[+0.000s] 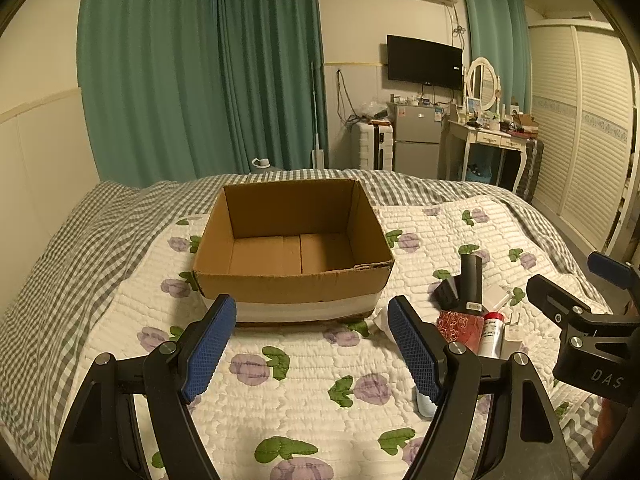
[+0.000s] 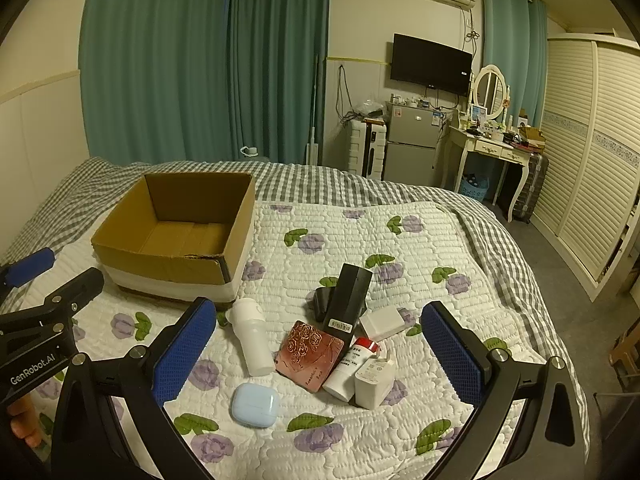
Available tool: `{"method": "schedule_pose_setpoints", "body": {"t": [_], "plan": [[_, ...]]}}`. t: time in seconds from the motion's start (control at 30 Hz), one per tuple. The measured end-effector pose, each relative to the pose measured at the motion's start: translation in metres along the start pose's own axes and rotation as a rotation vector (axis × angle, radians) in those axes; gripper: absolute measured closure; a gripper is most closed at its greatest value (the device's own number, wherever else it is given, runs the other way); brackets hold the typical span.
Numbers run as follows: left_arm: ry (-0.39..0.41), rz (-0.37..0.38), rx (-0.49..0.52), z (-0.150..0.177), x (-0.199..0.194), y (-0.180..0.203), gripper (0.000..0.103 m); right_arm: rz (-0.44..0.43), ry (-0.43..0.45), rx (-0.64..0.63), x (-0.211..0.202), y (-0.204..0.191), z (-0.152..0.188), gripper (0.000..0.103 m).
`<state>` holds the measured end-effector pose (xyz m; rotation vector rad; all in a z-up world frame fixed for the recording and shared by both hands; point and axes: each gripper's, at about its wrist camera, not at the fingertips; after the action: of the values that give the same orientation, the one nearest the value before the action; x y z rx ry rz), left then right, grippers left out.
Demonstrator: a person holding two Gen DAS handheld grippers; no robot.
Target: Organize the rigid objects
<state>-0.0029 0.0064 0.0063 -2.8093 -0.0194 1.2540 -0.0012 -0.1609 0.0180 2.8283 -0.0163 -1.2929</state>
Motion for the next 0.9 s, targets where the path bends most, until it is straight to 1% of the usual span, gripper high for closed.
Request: {"method": "schedule_pose_setpoints", "body": {"t": [0.9], "plan": [[-0.001, -0.005, 0.003, 0.0012, 0.0016, 0.002, 0.022, -0.002, -0.003, 0.0, 0.0006, 0.0015, 0.0017, 0.0]]}}
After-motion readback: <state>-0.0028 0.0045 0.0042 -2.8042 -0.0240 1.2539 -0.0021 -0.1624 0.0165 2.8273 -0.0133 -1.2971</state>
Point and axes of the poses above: each gripper's, at about its wrist camera, not at the fingertips, and x roughly the way its jaws point, y to its right, z to its underside, and after that the axes turned 15 degrees about -y, right-handed
